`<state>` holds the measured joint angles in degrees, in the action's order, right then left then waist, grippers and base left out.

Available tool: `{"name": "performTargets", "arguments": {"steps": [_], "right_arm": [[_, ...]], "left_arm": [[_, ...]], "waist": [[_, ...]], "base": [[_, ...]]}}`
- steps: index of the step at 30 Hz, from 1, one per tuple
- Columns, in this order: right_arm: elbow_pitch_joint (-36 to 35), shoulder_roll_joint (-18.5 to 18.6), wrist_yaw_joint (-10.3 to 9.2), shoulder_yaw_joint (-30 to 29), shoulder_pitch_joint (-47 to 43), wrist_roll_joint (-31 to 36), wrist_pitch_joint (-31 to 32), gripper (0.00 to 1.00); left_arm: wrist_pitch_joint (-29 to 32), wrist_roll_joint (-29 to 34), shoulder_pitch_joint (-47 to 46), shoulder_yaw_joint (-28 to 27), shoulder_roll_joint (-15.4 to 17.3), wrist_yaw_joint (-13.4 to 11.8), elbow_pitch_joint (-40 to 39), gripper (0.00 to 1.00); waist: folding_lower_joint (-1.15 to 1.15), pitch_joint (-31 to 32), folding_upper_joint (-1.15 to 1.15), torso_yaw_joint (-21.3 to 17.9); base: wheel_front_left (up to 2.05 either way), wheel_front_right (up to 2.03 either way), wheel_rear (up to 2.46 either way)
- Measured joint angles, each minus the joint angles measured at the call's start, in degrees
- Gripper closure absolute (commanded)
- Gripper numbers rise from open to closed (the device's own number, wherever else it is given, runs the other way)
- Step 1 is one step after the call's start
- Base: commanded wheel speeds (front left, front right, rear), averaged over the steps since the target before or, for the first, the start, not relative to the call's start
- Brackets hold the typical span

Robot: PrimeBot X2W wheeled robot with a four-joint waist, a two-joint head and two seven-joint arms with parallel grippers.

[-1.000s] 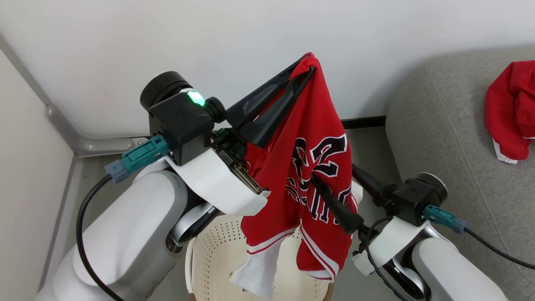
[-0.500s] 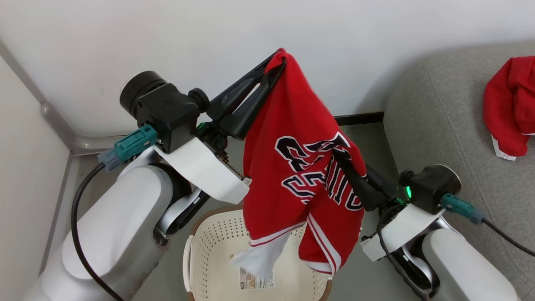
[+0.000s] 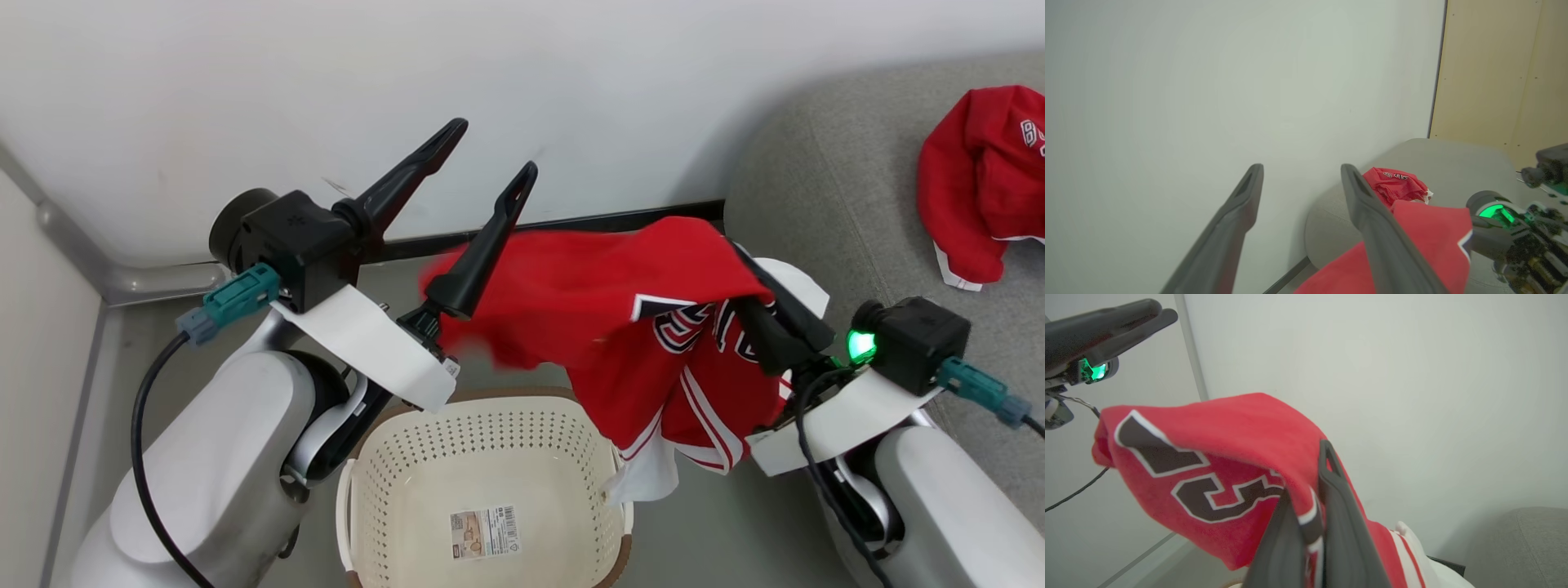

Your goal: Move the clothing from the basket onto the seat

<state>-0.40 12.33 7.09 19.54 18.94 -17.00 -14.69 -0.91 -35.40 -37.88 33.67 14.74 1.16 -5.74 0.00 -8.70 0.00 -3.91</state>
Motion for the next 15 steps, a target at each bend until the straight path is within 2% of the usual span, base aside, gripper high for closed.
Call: {"name": "performTargets", "arguments": {"steps": [15], "right_arm": [[-4.6, 0.1, 0.0, -6.6, -2.5, 1.1, 0.0, 1.0]], "left_arm": [[-0.6, -0.5, 2.1, 1.0, 0.9, 0.6, 0.1, 0.0]], "waist": [[0.0, -1.5, 0.0, -4.2]], "base": [[0.0, 0.0, 0.0]]}}
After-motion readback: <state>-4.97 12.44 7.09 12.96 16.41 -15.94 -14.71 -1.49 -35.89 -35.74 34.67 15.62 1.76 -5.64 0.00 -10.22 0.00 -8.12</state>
